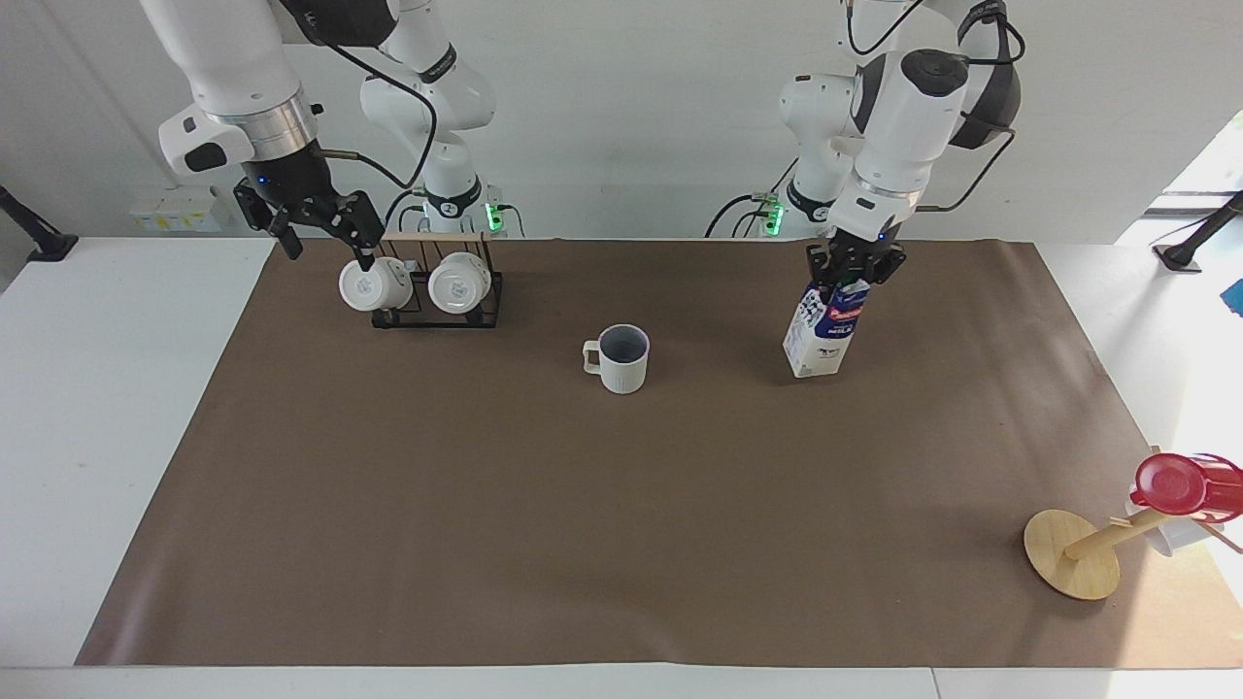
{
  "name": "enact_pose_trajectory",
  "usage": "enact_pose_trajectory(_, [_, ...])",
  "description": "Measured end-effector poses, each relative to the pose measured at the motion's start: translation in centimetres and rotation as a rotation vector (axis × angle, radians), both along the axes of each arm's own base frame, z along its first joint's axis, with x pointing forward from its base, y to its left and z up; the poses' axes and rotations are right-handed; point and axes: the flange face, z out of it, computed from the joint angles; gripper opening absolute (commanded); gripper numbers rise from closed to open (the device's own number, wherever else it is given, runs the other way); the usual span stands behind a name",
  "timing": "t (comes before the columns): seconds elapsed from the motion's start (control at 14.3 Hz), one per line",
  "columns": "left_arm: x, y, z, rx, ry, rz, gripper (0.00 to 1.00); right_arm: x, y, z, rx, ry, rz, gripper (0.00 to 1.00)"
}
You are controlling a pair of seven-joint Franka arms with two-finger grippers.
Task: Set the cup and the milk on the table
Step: 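Carry the milk carton with the left gripper beside the mug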
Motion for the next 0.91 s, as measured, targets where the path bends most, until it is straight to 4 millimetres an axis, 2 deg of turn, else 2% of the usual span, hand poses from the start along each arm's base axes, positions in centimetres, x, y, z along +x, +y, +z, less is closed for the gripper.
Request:
enact_pose_trajectory(0.28, [1.0, -1.1, -1.8, -0.014, -0.013, 0.012, 0.41, 0.0, 0.0, 0.0, 0.0, 0.0, 0.0, 1.0])
enact_pose_trajectory(0.49, [0.5, -3.8, -3.4, -0.026, -0.016, 0.024, 0.41, 0.0, 0.0, 0.0, 0.0, -0.001, 0.001, 1.0])
enact_pose_trajectory(0.63, [0.4, -4.7, -3.8, -0.027, -0.019, 0.021, 0.42, 0.0, 0.0, 0.1, 0.0, -0.002, 0.001, 1.0])
enact_pose_trajectory(0.91, [0.7, -4.9, -3.7, -0.031, -0.023, 0.022, 0.58, 0.0, 0.0, 0.2, 0.001, -0.004, 0.001, 1.0])
